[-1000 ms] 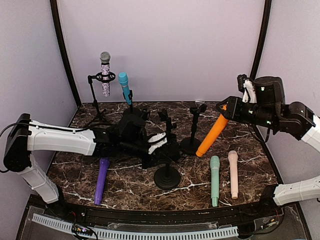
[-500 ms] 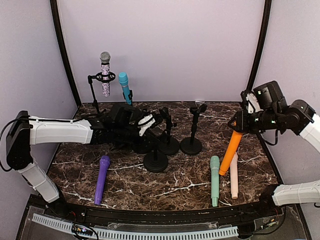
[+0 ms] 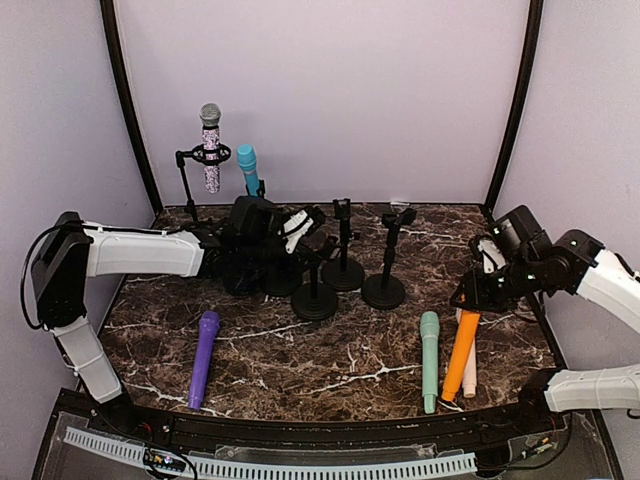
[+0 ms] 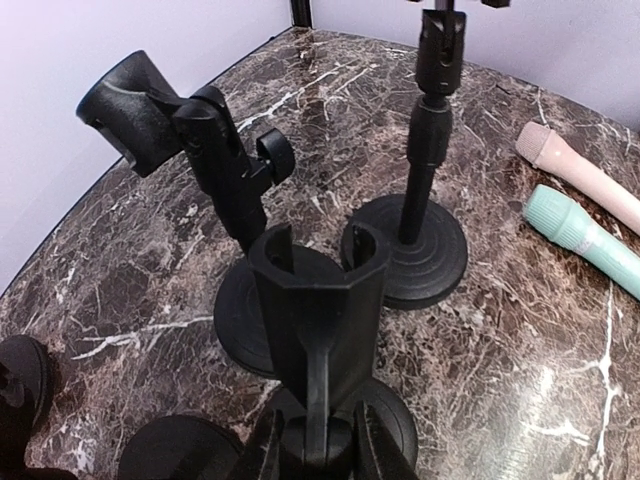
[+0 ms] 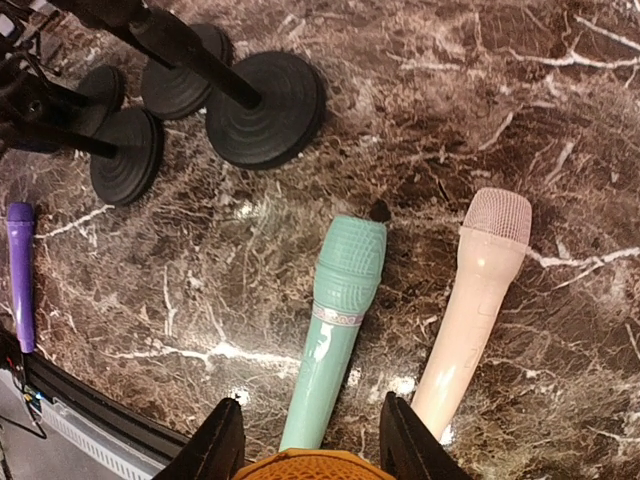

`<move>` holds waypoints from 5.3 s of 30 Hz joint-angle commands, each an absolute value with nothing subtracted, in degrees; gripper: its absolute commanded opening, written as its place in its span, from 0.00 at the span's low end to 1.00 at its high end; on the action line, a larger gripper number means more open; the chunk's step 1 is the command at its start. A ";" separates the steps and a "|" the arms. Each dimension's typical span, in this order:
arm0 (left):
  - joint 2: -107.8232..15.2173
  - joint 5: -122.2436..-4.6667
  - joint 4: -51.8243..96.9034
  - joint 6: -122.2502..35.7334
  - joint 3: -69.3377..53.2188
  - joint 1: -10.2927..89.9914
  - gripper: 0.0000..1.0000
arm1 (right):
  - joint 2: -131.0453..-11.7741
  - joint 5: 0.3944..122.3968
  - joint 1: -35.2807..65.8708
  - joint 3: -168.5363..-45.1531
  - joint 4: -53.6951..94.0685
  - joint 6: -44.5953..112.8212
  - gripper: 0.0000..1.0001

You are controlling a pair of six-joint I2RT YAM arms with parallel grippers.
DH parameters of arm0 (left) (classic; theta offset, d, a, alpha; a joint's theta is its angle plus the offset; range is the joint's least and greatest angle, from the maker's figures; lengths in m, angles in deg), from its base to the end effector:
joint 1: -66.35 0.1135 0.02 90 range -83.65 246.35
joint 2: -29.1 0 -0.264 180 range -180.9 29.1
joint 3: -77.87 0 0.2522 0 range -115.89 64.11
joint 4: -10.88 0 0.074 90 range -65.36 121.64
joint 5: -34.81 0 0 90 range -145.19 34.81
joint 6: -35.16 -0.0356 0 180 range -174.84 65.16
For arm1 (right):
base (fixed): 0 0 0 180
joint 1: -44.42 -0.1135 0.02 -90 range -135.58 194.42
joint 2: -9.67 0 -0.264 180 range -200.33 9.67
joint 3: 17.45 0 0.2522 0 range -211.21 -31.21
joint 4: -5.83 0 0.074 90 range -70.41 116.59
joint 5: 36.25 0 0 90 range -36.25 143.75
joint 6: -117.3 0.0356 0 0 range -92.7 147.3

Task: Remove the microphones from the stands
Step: Move the microphone stand to the center of the board, then place the microphone at the center of the board, then pick up the microphone stand with the microphone from the corner of the board.

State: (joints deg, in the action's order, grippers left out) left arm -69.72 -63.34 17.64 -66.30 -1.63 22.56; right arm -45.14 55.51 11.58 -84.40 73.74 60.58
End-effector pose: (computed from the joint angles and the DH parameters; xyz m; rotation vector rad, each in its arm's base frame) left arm 0.2828 -0.2781 0.2429 1.0339 1.7786 -0.4976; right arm 0.1473 0.0964 0.2917 -0.0023 2.6173 0.4733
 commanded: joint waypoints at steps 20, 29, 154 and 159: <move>-68.66 -59.36 22.45 -62.96 -10.87 25.12 0.70 | -56.94 52.86 15.13 -72.15 53.06 61.31 0.18; -47.10 -58.68 29.71 -58.03 -0.02 26.30 0.82 | -60.64 49.35 15.63 -70.07 48.22 61.33 0.33; -25.02 -84.48 20.47 -55.83 3.60 56.73 0.00 | -39.30 68.93 15.68 -81.84 41.15 55.53 0.84; -21.13 -87.00 23.01 -53.53 6.22 50.42 0.00 | -37.89 77.90 14.39 -80.99 35.58 56.12 0.86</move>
